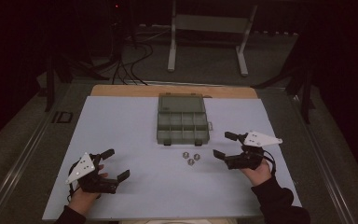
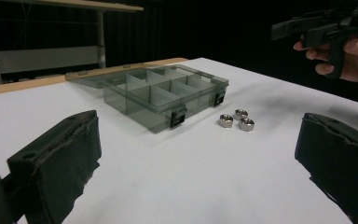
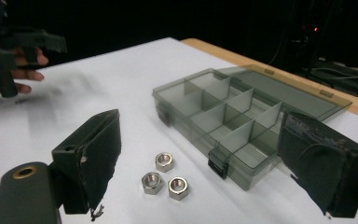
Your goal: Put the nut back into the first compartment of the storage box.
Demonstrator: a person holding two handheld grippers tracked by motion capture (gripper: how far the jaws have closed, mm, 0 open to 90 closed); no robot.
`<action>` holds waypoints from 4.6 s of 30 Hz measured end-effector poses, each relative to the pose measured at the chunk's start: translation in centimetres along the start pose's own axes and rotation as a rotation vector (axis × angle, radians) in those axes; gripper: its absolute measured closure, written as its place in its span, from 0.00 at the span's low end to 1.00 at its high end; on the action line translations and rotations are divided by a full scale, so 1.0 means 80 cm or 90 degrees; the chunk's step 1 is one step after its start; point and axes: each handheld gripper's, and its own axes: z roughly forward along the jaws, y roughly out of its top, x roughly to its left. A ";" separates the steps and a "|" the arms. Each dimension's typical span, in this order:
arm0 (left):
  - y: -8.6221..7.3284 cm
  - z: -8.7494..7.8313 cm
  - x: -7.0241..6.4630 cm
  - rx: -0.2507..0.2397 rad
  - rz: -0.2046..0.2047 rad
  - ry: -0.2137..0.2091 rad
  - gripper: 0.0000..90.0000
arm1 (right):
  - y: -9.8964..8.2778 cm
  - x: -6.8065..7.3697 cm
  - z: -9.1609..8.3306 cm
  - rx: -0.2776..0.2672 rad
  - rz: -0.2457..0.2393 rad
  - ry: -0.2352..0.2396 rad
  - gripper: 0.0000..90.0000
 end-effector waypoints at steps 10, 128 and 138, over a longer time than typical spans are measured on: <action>0.000 0.000 -0.001 0.001 0.001 -0.003 0.01 | -0.007 0.002 0.048 0.071 -0.023 0.067 0.39; -0.004 0.010 -0.008 0.040 0.014 -0.044 0.01 | 0.102 -0.029 0.211 0.153 -0.007 0.053 0.78; -0.005 0.010 -0.007 0.038 0.011 -0.046 0.01 | 0.099 -0.043 0.237 0.166 -0.003 0.034 0.78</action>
